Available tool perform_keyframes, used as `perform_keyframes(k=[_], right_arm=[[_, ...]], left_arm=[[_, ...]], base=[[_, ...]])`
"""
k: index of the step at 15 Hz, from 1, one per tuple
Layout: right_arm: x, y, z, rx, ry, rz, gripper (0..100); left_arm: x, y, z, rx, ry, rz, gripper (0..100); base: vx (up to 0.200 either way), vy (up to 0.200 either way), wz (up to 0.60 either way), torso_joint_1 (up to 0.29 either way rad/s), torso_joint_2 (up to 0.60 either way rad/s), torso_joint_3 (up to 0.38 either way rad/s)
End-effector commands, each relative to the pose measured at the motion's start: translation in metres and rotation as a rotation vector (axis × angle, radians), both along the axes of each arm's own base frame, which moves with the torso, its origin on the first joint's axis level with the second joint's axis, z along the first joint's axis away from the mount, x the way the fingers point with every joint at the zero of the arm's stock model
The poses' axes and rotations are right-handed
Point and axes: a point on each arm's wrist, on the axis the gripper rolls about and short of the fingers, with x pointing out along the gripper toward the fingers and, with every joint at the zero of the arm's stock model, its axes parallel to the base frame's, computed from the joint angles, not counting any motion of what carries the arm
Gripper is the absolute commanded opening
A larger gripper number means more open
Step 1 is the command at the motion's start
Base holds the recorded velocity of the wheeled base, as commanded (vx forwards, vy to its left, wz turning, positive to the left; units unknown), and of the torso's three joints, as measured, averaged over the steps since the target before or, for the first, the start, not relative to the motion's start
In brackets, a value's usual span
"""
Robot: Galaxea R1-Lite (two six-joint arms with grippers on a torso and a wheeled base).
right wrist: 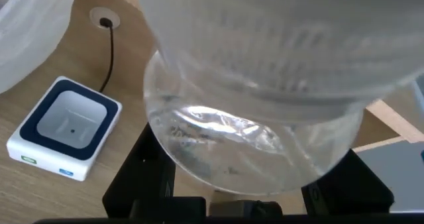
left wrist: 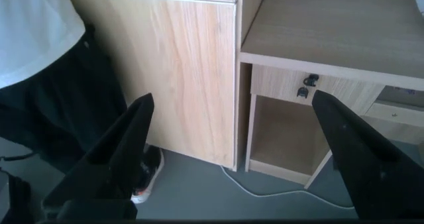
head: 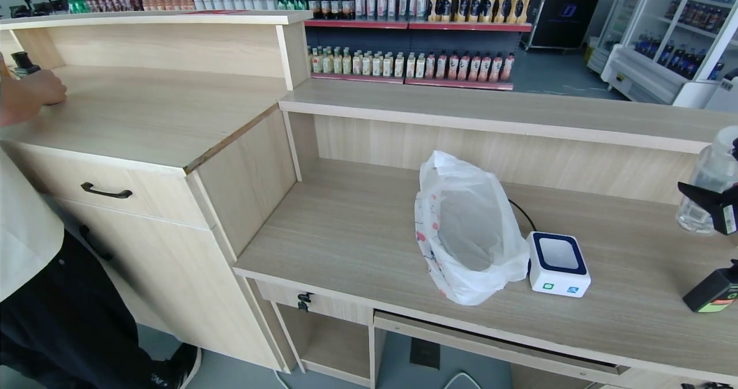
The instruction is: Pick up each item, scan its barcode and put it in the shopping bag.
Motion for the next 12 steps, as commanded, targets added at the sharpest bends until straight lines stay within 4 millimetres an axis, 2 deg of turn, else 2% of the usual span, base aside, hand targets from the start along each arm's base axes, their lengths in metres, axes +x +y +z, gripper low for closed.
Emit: perform_keyframes(k=[1, 2, 6, 12], right_arm=[[0.023, 0.008, -0.016, -0.015, 0.028, 0.064, 0], [0.036, 0.020, -0.019, -0.035, 0.016, 0.119, 0], [0.065, 0.041, -0.033, -0.114, -0.004, 0.225, 0], [0.083, 0.052, -0.055, -0.198, 0.039, 0.345, 0]], left_arm=[[0.000, 0.000, 0.000, 0.000, 0.000, 0.001, 100], [0.000, 0.000, 0.000, 0.000, 0.000, 0.001, 100], [0.000, 0.000, 0.000, 0.000, 0.000, 0.001, 100], [0.000, 0.000, 0.000, 0.000, 0.000, 0.001, 100]], base=[[0.000, 0.000, 0.00, 0.000, 0.00, 0.000], [0.000, 0.000, 0.00, 0.000, 0.00, 0.000], [0.000, 0.000, 0.00, 0.000, 0.00, 0.000], [0.000, 0.000, 0.00, 0.000, 0.00, 0.000]])
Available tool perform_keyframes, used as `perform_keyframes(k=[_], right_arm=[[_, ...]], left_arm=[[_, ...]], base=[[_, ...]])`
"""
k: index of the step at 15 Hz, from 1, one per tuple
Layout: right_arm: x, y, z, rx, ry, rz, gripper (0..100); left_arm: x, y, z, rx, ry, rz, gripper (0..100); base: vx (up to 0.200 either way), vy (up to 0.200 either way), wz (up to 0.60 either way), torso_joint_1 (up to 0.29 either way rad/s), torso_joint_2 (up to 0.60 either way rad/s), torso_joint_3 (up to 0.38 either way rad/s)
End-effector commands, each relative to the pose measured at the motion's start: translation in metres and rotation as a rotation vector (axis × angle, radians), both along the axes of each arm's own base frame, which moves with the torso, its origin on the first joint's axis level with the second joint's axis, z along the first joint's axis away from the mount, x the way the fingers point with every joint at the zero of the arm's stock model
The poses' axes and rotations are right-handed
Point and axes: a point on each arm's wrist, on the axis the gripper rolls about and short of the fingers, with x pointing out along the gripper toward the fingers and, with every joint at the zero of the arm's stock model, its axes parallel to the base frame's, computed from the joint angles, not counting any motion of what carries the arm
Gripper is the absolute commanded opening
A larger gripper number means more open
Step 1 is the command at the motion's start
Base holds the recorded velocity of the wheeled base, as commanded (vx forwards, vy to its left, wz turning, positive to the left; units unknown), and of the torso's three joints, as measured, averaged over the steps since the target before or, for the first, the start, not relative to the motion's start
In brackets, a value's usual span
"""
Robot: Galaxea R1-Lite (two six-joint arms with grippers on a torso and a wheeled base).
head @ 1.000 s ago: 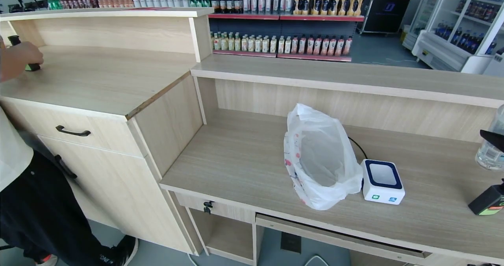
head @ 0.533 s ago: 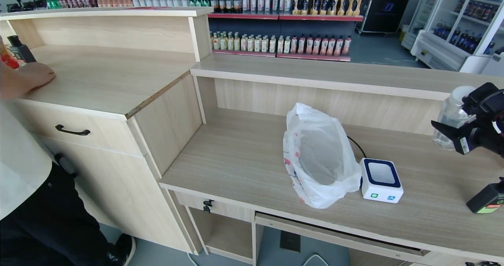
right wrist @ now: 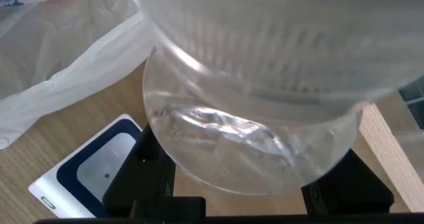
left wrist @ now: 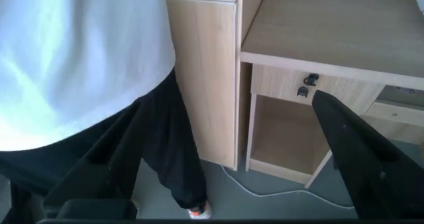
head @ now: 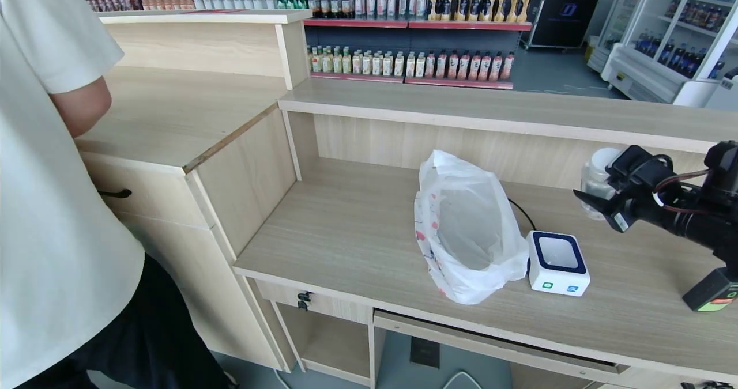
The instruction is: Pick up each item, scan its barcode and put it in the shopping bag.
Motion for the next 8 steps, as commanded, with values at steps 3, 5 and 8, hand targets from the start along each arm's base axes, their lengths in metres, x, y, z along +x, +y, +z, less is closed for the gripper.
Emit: perform_keyframes(k=[3, 5, 8], right_arm=[[0.010, 0.000, -0.018, -0.011, 0.041, 0.017, 0], [0.015, 0.005, -0.021, -0.013, 0.026, 0.032, 0], [0.024, 0.013, -0.027, -0.020, -0.020, 0.058, 0]], left_arm=[[0.000, 0.000, 0.000, 0.000, 0.000, 0.001, 100], [0.000, 0.000, 0.000, 0.000, 0.000, 0.001, 100], [0.000, 0.000, 0.000, 0.000, 0.000, 0.001, 100]], base=[[0.000, 0.000, 0.00, 0.000, 0.00, 0.000], [0.000, 0.000, 0.00, 0.000, 0.00, 0.000], [0.000, 0.000, 0.00, 0.000, 0.00, 0.000]])
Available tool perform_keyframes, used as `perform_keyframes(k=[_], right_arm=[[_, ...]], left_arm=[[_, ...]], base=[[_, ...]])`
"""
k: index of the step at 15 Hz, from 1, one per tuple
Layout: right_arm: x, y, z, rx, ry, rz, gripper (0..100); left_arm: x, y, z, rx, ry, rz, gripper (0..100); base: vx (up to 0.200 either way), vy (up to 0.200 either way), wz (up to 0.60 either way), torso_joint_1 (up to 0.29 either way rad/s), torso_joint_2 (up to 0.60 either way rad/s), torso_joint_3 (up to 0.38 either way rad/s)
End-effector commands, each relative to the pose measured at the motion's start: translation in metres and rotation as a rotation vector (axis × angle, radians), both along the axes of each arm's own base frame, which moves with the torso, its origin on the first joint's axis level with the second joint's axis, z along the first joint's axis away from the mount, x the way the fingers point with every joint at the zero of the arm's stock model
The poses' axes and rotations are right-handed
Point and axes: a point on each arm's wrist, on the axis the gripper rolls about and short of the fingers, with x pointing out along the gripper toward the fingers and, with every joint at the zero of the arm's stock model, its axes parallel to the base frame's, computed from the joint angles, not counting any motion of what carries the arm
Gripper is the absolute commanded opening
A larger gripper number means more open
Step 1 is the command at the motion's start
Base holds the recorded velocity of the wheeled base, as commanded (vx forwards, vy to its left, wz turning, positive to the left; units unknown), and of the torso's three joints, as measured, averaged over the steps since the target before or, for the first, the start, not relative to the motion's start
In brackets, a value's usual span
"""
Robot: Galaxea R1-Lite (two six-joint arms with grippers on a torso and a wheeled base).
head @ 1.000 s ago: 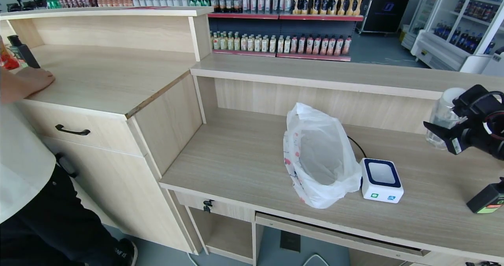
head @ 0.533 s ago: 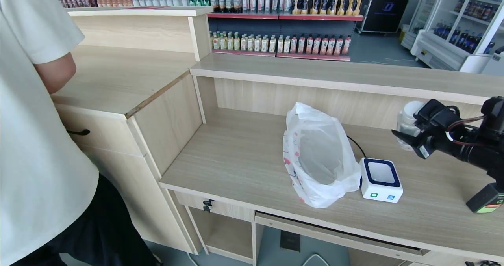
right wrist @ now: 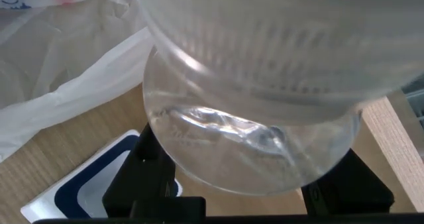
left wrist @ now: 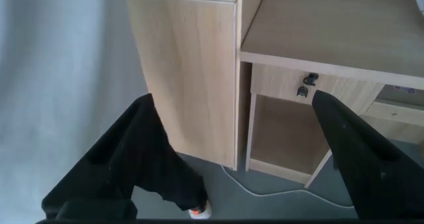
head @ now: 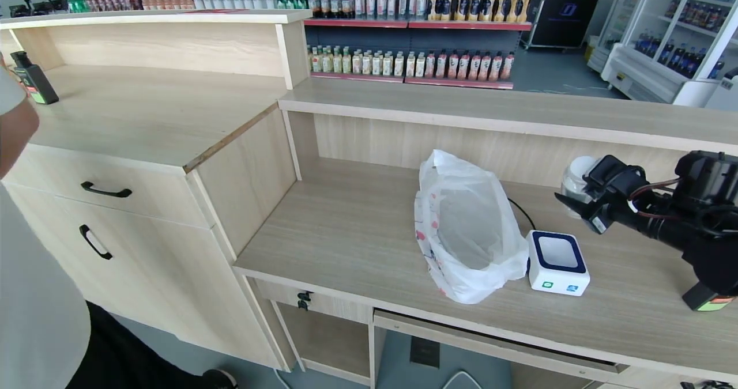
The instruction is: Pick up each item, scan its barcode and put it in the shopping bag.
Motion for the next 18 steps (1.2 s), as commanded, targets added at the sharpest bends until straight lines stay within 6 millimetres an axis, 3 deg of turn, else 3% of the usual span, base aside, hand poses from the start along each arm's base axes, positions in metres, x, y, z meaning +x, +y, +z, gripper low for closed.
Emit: perform_keyframes(k=[1, 13, 18], right_arm=[[0.007, 0.005, -0.010, 0.001, 0.015, 0.016, 0], [0.023, 0.011, -0.041, -0.038, 0.025, 0.043, 0], [0.029, 0.017, -0.044, -0.039, 0.011, 0.061, 0]], left_arm=[[0.000, 0.000, 0.000, 0.000, 0.000, 0.001, 100], [0.000, 0.000, 0.000, 0.000, 0.000, 0.001, 100], [0.000, 0.000, 0.000, 0.000, 0.000, 0.001, 100]], base=[[0.000, 0.000, 0.00, 0.000, 0.00, 0.000], [0.000, 0.000, 0.00, 0.000, 0.00, 0.000], [0.000, 0.000, 0.00, 0.000, 0.00, 0.000]])
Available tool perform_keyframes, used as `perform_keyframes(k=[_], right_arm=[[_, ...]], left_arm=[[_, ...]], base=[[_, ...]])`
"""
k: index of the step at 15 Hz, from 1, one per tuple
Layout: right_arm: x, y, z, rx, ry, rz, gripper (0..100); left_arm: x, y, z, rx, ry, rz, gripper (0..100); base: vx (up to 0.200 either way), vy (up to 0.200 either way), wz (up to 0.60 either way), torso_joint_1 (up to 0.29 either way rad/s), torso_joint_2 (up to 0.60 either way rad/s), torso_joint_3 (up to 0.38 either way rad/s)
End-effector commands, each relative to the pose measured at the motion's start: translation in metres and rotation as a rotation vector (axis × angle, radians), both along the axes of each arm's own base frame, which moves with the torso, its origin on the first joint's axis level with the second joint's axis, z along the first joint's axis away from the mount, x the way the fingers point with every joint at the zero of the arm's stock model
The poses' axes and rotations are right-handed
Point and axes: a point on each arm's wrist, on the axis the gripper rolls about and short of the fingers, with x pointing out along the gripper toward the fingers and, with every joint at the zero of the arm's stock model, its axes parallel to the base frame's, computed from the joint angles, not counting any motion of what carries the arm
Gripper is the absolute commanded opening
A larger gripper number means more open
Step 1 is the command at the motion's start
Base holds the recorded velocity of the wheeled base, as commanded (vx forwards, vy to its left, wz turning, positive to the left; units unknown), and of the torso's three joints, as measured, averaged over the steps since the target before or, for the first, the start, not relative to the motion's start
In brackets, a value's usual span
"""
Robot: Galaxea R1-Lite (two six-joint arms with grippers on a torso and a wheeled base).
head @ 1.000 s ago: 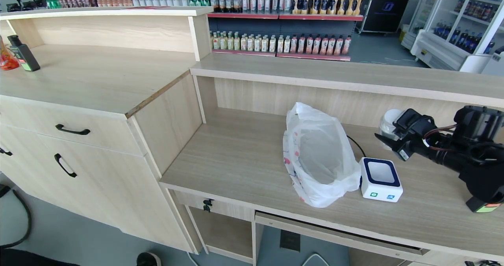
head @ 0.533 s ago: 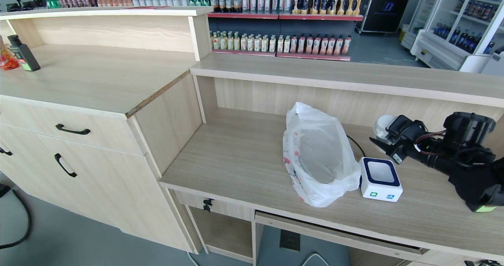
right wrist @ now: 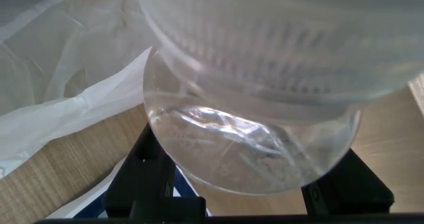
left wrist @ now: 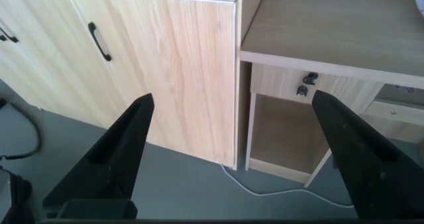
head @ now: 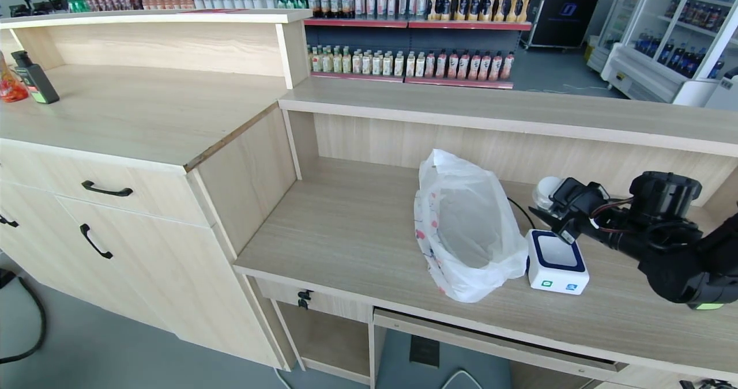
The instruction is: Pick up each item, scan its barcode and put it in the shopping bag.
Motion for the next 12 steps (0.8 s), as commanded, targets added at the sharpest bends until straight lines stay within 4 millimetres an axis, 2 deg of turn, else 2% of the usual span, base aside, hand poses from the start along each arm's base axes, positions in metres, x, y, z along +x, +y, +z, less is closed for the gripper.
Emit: perform_keyframes(k=[1, 12], right_arm=[[0.0012, 0.0005, -0.0030, 0.000, 0.008, 0.002, 0], [0.0047, 0.0025, -0.0033, 0.002, -0.007, 0.007, 0]], left_arm=[[0.0000, 0.0000, 0.0000, 0.000, 0.000, 0.001, 100], [0.0000, 0.0000, 0.0000, 0.000, 0.000, 0.001, 100]], base=[[0.000, 0.000, 0.00, 0.000, 0.00, 0.000], [0.000, 0.000, 0.00, 0.000, 0.00, 0.000]])
